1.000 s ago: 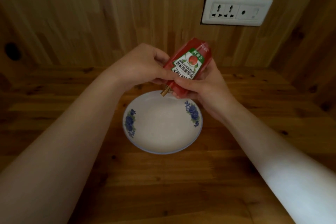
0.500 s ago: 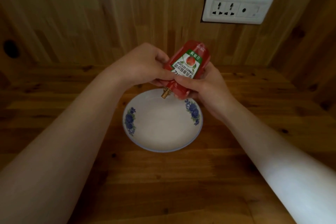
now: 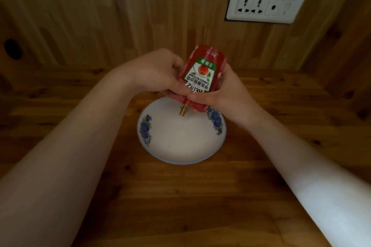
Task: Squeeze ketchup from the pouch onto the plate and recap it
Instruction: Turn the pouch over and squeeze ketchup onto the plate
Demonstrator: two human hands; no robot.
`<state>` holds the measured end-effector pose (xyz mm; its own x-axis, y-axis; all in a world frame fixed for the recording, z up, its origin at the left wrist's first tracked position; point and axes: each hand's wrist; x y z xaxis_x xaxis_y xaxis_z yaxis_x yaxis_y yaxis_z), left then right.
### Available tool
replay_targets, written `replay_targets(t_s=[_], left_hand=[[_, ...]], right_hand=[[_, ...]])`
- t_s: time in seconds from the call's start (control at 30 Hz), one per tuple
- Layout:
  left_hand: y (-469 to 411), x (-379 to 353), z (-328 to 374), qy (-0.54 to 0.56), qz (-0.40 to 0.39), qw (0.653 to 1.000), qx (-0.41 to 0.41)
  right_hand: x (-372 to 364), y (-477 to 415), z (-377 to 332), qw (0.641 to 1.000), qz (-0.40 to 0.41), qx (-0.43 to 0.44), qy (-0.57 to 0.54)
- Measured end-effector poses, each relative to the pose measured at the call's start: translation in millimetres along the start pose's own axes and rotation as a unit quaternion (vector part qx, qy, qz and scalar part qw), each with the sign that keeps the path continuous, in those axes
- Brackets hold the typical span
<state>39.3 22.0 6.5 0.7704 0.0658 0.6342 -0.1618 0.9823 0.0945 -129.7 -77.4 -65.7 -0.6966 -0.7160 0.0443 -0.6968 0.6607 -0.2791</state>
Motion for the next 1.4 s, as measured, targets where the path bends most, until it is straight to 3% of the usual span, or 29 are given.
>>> replay_targets(t_s=[0.23,0.43,1.4], left_hand=[[1,1,1,-0.003,-0.01,1.0,-0.003],[1,0,-2,0.015,-0.062,0.998,-0.007],[-4,-2,-13,-0.026,-0.054,0.998,-0.019]], right_hand=[[0,-1,-2,1.0,0.005,-0.002,0.001],[3,-1,-1,1.0,0.006,-0.003,0.022],[3,1,-4,0.994,-0.015,-0.021,0.108]])
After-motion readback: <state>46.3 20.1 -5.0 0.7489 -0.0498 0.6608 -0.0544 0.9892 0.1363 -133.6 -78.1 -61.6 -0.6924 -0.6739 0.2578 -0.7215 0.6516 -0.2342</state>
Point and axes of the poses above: each hand's wrist, its own y-axis away from the middle knuckle, its own x-axis out of the back of the hand, z = x × y, and after that the axes turned 5 degrees about -y, right-handed
